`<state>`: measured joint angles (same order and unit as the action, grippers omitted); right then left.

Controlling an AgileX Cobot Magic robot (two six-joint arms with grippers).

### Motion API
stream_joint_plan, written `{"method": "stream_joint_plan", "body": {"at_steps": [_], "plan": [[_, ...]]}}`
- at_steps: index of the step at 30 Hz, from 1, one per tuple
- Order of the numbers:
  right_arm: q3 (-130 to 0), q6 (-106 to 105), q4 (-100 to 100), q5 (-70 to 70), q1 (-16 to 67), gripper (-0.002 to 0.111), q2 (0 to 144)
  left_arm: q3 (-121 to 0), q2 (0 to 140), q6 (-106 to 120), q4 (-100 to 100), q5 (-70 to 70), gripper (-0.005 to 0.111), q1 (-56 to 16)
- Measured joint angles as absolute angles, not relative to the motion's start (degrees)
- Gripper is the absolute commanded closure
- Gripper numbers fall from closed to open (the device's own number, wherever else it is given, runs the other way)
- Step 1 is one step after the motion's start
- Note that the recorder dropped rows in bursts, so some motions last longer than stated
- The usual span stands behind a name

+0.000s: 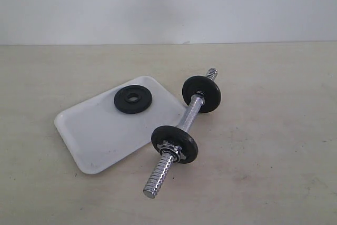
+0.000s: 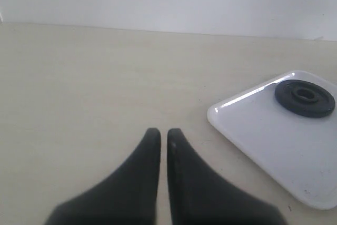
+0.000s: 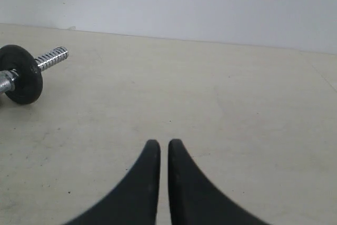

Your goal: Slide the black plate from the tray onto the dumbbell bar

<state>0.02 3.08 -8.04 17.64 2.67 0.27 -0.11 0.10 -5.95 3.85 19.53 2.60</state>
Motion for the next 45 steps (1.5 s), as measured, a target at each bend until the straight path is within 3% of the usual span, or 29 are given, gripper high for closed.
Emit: {"method": "stream_joint_plan", "body": {"at_steps": [45], "plan": [[0.0, 3.1, -8.0, 17.6, 2.7, 0.104, 0.3, -0.1, 0.1, -5.9, 3.8, 19.5, 0.102, 1.4]]}}
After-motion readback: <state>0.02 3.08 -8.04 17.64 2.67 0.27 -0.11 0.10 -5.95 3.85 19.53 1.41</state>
